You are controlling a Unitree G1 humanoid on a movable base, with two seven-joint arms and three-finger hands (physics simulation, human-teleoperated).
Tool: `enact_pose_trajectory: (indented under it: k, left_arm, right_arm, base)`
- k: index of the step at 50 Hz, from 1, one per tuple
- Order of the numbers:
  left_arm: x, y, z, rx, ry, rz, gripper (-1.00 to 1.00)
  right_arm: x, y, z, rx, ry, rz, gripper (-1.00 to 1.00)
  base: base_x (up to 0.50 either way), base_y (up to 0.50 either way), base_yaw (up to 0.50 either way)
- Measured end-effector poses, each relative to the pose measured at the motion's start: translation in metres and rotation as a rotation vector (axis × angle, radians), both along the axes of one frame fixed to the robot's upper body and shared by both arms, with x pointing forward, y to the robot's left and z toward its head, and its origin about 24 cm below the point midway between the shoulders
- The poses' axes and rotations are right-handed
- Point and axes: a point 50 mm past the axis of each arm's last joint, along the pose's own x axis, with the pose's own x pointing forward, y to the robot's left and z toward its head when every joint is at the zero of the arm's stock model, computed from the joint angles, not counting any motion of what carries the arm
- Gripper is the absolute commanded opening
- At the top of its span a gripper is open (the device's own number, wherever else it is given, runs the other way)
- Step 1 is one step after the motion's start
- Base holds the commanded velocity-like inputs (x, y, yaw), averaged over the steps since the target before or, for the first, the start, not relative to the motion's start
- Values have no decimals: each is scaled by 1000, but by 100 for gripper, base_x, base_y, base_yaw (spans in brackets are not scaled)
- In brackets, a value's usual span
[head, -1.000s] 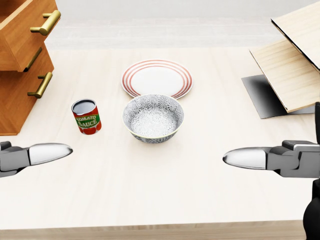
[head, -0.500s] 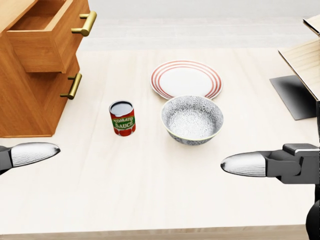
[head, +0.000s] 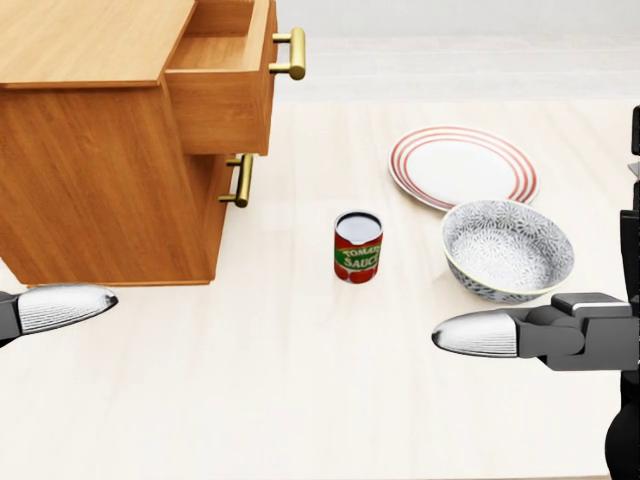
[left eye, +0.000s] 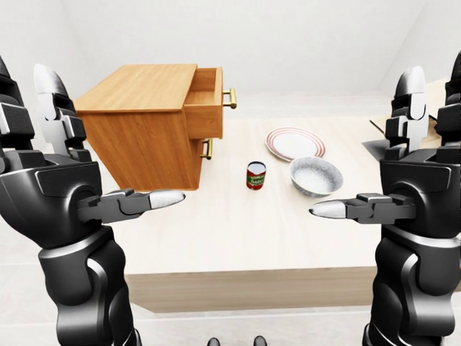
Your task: Close the top drawer of the cabinet.
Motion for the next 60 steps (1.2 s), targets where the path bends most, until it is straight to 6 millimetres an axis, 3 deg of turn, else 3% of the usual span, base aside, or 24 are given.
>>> enact_pose_trajectory:
  k: [23,40,60]
  left_arm:
    - [-4,0,5,-3,-30,-5,100]
    - [-4,-1,4,-3,-24,-15,100]
    - [-4,-3,4,11,-27,-12,100]
  right_arm:
    - [-1,0,1,-9,-6,-2,100]
    - [3,-2,-6,-1,37,-12,100]
    - [4,-1,-7,-7,40,-16,100]
  base:
    - [26,44,0]
    - [35,1,0]
    - [8,0,0]
